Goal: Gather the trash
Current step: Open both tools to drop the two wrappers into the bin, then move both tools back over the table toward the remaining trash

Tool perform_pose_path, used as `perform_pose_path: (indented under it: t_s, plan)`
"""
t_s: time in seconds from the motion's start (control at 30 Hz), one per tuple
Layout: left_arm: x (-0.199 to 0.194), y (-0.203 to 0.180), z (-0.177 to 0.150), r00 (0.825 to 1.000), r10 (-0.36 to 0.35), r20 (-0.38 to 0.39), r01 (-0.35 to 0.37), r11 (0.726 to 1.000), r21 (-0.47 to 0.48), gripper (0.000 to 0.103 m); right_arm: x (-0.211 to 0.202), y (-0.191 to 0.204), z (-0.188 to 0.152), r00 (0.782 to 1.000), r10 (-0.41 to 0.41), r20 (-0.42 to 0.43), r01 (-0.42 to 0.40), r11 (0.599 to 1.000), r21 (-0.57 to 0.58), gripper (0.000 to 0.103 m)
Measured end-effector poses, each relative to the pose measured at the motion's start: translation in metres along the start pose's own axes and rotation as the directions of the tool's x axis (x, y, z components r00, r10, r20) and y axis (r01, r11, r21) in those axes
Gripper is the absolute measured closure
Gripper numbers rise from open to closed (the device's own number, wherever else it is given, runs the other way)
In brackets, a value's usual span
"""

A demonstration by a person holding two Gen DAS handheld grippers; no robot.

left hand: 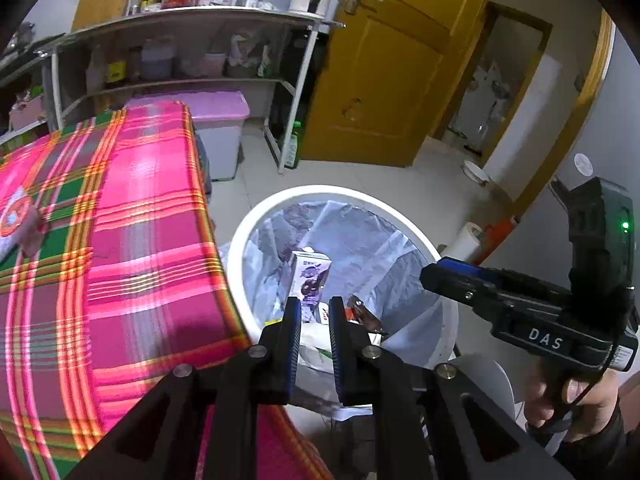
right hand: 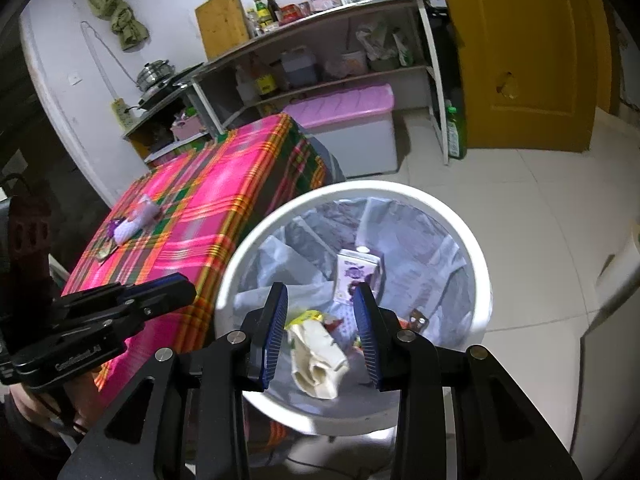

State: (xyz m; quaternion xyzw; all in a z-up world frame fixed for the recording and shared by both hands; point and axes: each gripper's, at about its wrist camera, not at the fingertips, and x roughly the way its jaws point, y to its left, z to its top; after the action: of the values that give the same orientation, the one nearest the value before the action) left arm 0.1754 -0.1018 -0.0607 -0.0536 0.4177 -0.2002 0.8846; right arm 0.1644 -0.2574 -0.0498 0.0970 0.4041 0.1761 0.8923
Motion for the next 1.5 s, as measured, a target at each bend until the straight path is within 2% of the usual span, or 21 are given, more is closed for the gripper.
perform_pose_path:
  t_s: [0.4,0.73,0.9,1.5]
  plan:
    - [-0.044,0.012,-0.011,0.996,0.043,0.083,-0.040,0.999,-0.031,0.090,-0.021,0.044,0.001,0.999,0.008,0.047,-0.003,0.995,-0.104,0.067]
    - [-0.075,0.023,-0.020,0.987,0.076,0.141,-0.069,0.996,-0.052,0.090,-0.022,0.074,-0.002,0.998,0.030,0.055,-0.020,0.984,-0.179,0.067]
    - [-0.084,0.031,-0.023,0.983,0.098,0.154,-0.087,0.993,-0.073,0.090,-0.025,0.081,-0.004,0.997,0.043,0.063,-0.030,0.979,-0.202,0.061]
    - [-0.118,0.053,-0.043,0.969,0.159,0.191,-0.137,0.983,-0.124,0.090,-0.022,0.115,-0.010,0.996,0.089,0.029,-0.079,0.962,-0.261,0.061]
